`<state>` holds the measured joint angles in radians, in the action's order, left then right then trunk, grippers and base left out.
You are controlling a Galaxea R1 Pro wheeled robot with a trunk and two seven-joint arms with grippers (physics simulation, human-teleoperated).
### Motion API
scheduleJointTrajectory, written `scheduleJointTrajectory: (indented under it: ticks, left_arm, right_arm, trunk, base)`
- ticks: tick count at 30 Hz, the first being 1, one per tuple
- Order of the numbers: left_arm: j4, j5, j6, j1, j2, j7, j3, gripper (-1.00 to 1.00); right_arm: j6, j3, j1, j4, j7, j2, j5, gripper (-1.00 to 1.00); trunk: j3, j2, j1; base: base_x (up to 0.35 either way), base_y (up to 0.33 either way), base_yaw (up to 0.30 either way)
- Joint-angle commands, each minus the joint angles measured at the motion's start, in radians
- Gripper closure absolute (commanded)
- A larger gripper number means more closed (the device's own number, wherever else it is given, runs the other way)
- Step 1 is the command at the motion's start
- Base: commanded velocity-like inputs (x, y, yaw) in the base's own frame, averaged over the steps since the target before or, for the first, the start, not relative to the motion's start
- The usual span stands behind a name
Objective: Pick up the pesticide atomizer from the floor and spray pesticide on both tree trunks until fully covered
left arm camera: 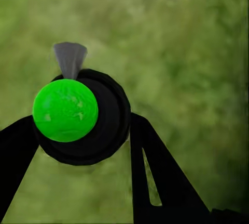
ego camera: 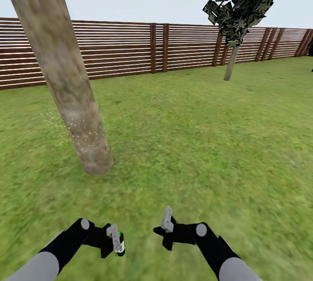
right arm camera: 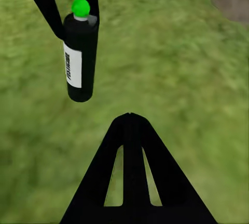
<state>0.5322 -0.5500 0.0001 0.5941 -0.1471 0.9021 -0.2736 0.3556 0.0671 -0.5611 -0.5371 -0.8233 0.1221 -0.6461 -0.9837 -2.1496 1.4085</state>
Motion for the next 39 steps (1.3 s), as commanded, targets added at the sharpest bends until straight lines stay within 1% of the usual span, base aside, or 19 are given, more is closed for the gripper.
scheduleJointTrajectory:
  ticks: [1, 2, 3, 4, 6, 8, 9, 13, 20, 24, 27, 32, 33, 35, 39]
  left_arm:
    - [0.002, -0.007, 0.000, 0.001, 0.011, 0.002, -0.005, 1.00]
    - [0.002, -0.027, 0.001, 0.002, 0.025, 0.001, -0.010, 1.00]
    - [0.002, -0.047, 0.001, 0.002, 0.033, 0.001, -0.013, 1.00]
    - [0.002, -0.069, 0.002, 0.002, 0.044, 0.001, -0.015, 1.00]
    - [0.002, -0.082, 0.002, 0.003, 0.052, 0.001, -0.015, 1.00]
    - [0.003, -0.083, 0.000, 0.003, 0.059, 0.001, -0.016, 1.00]
    - [0.003, -0.083, 0.000, 0.003, 0.066, 0.001, -0.016, 1.00]
    - [0.004, -0.084, 0.001, 0.003, 0.105, 0.000, -0.016, 1.00]
    - [0.005, -0.084, 0.004, 0.004, 0.143, -0.005, -0.015, 1.00]
    - [0.006, -0.078, 0.004, 0.005, 0.156, -0.008, -0.014, 1.00]
    - [0.006, -0.080, 0.005, 0.004, 0.170, -0.008, -0.013, 1.00]
    - [0.006, -0.075, 0.003, 0.005, 0.174, -0.009, -0.013, 1.00]
    - [0.006, -0.075, 0.002, 0.006, 0.182, -0.009, -0.012, 1.00]
    - [0.007, -0.075, 0.002, 0.006, 0.187, -0.009, -0.012, 1.00]
    - [0.030, -0.074, 0.002, 0.006, 0.191, -0.008, -0.007, 1.00]
  right_arm:
    - [0.005, -0.001, 0.000, -0.001, 0.000, 0.006, -0.025, 1.00]
    - [0.005, -0.001, 0.000, -0.001, 0.000, 0.015, -0.055, 1.00]
    - [0.005, -0.002, 0.000, -0.001, 0.000, 0.020, -0.068, 1.00]
    - [0.005, -0.002, 0.000, -0.001, 0.000, 0.024, -0.076, 1.00]
    - [0.005, -0.002, 0.000, -0.001, 0.000, 0.026, -0.081, 1.00]
    - [0.005, -0.003, -0.001, -0.001, 0.000, 0.027, -0.082, 1.00]
    - [0.005, -0.002, -0.001, -0.002, 0.000, 0.027, -0.082, 1.00]
    - [0.005, -0.003, -0.002, -0.013, 0.000, 0.026, -0.083, 1.00]
    - [0.004, -0.003, -0.002, -0.020, 0.000, 0.026, -0.083, 1.00]
    - [0.004, -0.003, -0.002, -0.020, 0.000, 0.026, -0.083, 1.00]
    - [0.005, -0.003, -0.002, -0.020, 0.000, 0.025, -0.083, 1.00]
    - [0.005, -0.003, -0.002, -0.020, 0.000, 0.025, -0.083, 1.00]
    - [0.004, -0.003, -0.002, -0.020, 0.000, 0.025, -0.083, 1.00]
    - [0.005, -0.003, -0.002, -0.020, 0.000, 0.025, -0.083, 1.00]
    - [0.004, -0.003, -0.002, -0.020, 0.000, 0.025, -0.084, 1.00]
  trunk:
    - [-0.001, 0.000, 0.000]
    - [-0.001, 0.000, 0.000]
    - [-0.001, 0.000, 0.000]
    - [-0.001, 0.000, 0.000]
    - [-0.001, 0.000, 0.000]
    - [-0.001, 0.000, 0.000]
    - [-0.001, 0.000, 0.000]
    - [-0.001, 0.000, 0.000]
    - [-0.001, 0.000, 0.000]
    - [-0.001, 0.000, 0.000]
    - [-0.001, 0.000, 0.000]
    - [-0.001, 0.000, 0.000]
    - [-0.001, 0.000, 0.000]
    - [-0.001, 0.000, 0.000]
    - [-0.001, 0.000, 0.000]
  base:
    - [0.000, 0.000, 0.000]
    - [0.000, 0.000, 0.000]
    - [0.000, 0.000, 0.000]
    - [0.000, 0.000, 0.000]
    - [0.000, 0.000, 0.000]
    - [0.000, 0.000, 0.000]
    - [0.000, 0.000, 0.000]
    - [0.000, 0.000, 0.000]
    - [0.000, 0.000, 0.000]
    - [0.000, 0.000, 0.000]
    - [0.000, 0.000, 0.000]
    - [0.000, 0.000, 0.000]
    - [0.000, 0.000, 0.000]
    - [0.000, 0.000, 0.000]
    - [0.000, 0.000, 0.000]
